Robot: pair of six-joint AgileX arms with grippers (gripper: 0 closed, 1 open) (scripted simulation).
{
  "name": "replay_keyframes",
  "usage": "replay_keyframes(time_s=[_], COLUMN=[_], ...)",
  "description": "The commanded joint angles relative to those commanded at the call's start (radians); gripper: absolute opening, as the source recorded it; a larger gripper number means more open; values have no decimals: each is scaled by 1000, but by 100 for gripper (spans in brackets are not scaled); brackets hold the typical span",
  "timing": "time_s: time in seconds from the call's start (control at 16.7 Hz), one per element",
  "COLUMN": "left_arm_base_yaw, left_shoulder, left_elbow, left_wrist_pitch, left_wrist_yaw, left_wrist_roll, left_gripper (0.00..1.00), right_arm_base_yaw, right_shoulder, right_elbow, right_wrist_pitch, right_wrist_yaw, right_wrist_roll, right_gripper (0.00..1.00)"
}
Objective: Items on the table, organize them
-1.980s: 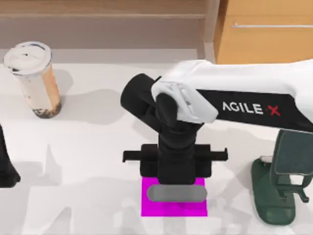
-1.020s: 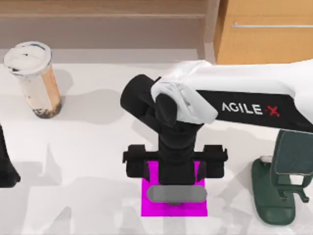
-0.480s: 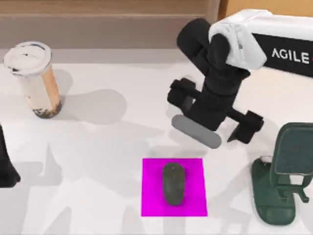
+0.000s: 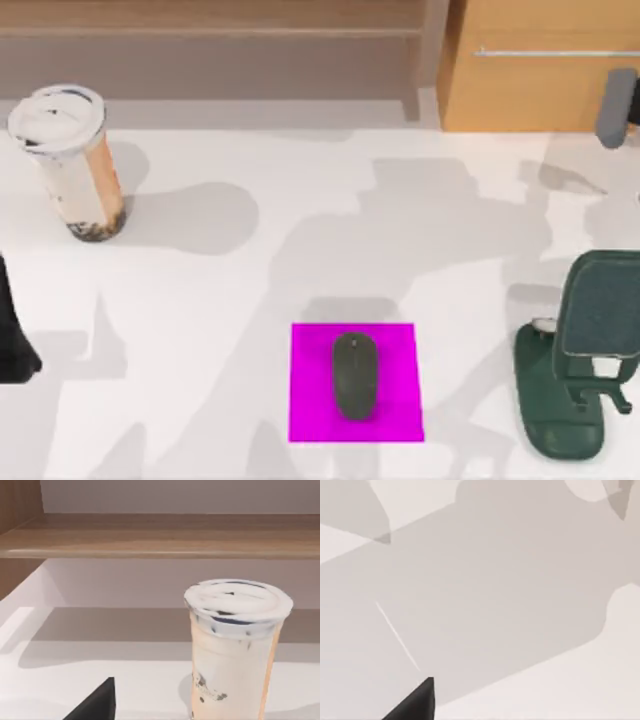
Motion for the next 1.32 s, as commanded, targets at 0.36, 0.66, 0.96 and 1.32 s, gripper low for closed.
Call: replay_keyframes(time_s=[0.36,0.66,0.96,1.32], left_arm_base_yaw=[0,0,0,0], left_shoulder=[0,0,0,0], left_elbow=[0,0,0,0], left_wrist_pitch=[0,0,0,0], left_wrist_yaw=[0,0,0,0], left_wrist_roll=[0,0,0,0], left_gripper=[100,100,100,100], right_arm_base_yaw=[-355,-479,-477,-479], right_shoulder=[12,19,16,64], right_elbow=[44,60,58,-45], right_wrist_pitch=[-90,-139,-137,16], right_wrist_yaw=[-34,-60,-58,-60], right_wrist_roll=[520,690,690,694], right_gripper=[100,100,100,100])
